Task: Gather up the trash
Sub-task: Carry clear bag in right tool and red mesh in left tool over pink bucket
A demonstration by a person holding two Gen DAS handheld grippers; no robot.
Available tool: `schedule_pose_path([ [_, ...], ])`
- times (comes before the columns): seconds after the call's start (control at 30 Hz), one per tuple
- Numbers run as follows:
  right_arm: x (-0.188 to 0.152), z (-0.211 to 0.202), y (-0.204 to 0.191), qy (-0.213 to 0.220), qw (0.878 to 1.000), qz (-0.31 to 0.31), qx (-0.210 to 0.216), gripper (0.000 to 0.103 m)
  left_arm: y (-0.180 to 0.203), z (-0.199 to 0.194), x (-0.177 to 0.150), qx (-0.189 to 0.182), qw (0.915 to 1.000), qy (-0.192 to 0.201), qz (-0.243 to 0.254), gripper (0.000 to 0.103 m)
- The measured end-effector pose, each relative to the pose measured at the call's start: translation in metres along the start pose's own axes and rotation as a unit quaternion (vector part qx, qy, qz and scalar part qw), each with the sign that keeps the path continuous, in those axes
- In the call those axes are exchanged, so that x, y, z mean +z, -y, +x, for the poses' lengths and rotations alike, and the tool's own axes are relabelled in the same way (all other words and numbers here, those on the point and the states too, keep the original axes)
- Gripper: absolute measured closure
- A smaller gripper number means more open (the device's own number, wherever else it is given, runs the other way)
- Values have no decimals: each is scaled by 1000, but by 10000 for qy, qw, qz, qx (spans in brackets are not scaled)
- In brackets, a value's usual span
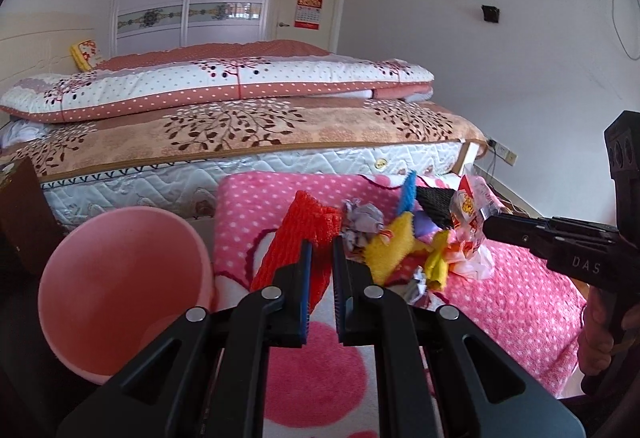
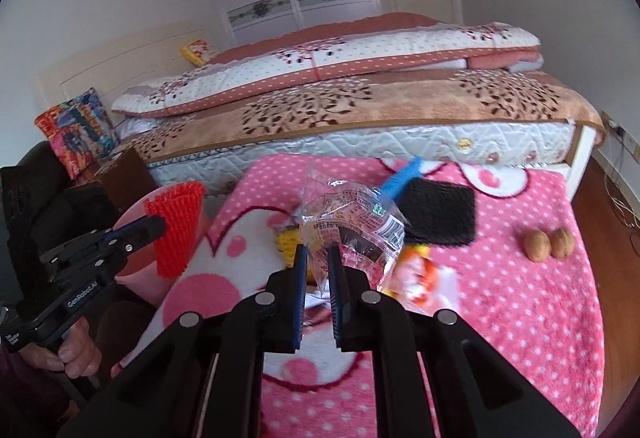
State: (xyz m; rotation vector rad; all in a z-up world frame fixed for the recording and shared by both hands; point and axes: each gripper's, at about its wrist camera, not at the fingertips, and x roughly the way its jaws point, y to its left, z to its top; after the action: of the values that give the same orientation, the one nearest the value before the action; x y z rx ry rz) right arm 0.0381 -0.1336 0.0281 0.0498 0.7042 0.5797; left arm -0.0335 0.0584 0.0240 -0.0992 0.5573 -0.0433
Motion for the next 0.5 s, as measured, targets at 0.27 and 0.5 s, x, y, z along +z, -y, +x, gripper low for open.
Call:
schedule_pose_path([
  [0.27, 26, 38, -69, -204, 9951, -474, 847, 93, -49, -23, 1, 573, 9974, 254, -342, 93],
  [0.5, 47, 78, -131, -416, 9847, -778, 1504, 93, -98, -38, -7, 1048, 9916, 305, -700, 94],
])
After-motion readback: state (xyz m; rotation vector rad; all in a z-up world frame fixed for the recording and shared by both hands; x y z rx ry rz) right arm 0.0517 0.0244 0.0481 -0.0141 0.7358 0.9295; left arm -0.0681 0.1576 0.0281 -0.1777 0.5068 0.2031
